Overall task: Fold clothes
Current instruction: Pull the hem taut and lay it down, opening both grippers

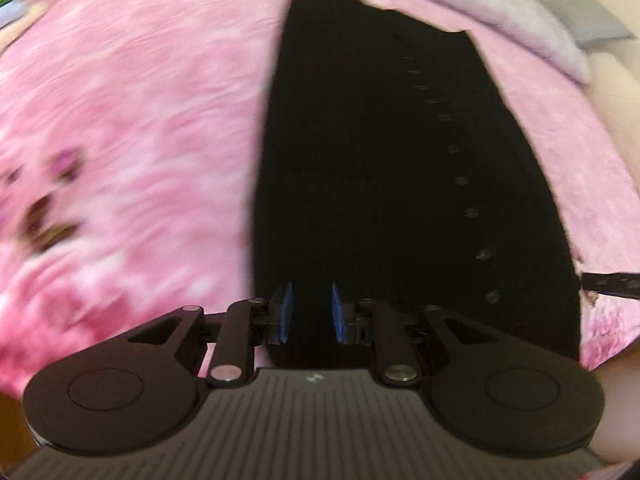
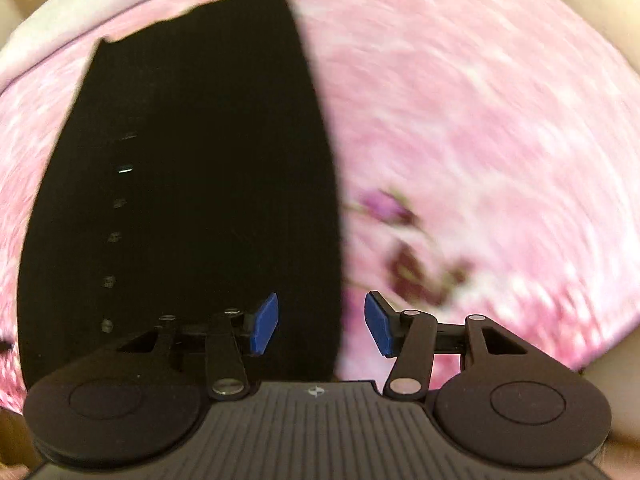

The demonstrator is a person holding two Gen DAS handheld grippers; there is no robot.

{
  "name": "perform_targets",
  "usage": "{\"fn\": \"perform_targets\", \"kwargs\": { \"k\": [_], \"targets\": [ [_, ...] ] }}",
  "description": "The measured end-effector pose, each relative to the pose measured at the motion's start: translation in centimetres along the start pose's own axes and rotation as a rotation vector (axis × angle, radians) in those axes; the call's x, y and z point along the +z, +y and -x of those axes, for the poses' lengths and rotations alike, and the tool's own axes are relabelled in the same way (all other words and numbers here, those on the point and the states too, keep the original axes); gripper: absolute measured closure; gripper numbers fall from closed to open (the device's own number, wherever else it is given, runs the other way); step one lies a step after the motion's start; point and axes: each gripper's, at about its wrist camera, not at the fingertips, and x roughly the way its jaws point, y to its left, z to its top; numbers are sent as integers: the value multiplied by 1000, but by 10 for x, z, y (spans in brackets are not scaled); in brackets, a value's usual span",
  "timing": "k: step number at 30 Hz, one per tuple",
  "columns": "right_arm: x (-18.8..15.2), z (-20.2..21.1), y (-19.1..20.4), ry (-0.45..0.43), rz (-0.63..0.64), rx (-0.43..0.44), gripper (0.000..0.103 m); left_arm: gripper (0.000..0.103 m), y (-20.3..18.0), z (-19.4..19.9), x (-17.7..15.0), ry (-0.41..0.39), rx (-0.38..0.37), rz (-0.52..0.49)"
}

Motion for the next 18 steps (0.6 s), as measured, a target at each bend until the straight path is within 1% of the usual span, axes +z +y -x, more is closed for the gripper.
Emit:
{"fn": "perform_targets", "kwargs": {
  "k": [1,2,4,5,7,9,11,13,14,15,16,17,18],
  "targets": [
    [3,-2,9,-16,33,-1,50,83,-6,-9,-2,20,-2,-25],
    [1,-8,16,-9,65,-3,50,83,-11,-17,-6,41,-3,-49],
    [-18,-23,21,76,92,-25,51,83,-10,-21,-23,85,-5,-80],
    [-28,-23,20,88,91,-31,51,83,-8,-16,-32,83,-15,-88],
    [-47,-17,13,81,79,-38,51,83,-7,-4,-40,109,-24,-104],
    [-62,-13,7,152,60,-74,49,82,-5,7,-48,141,-32,-114],
    [-71,-5,-4,211,-33,-58,50,81,-5,18,-44,213,-26,-67],
    [-73,9,-7,236,-70,-57,51,75,-6,31,-36,249,-25,-17],
    [-71,17,-5,232,-73,-53,50,68,-7,36,-32,262,-27,-2],
    [-67,27,-3,221,-70,-43,46,65,-10,42,-28,267,-25,8],
    [-62,35,1,211,-65,-35,34,65,-15,47,-24,264,-22,8],
    [-57,41,4,204,-54,-31,29,65,-20,52,-20,260,-17,6],
    [-51,46,8,196,-36,-28,28,63,-26,57,-17,254,-7,-3]
  ]
}}
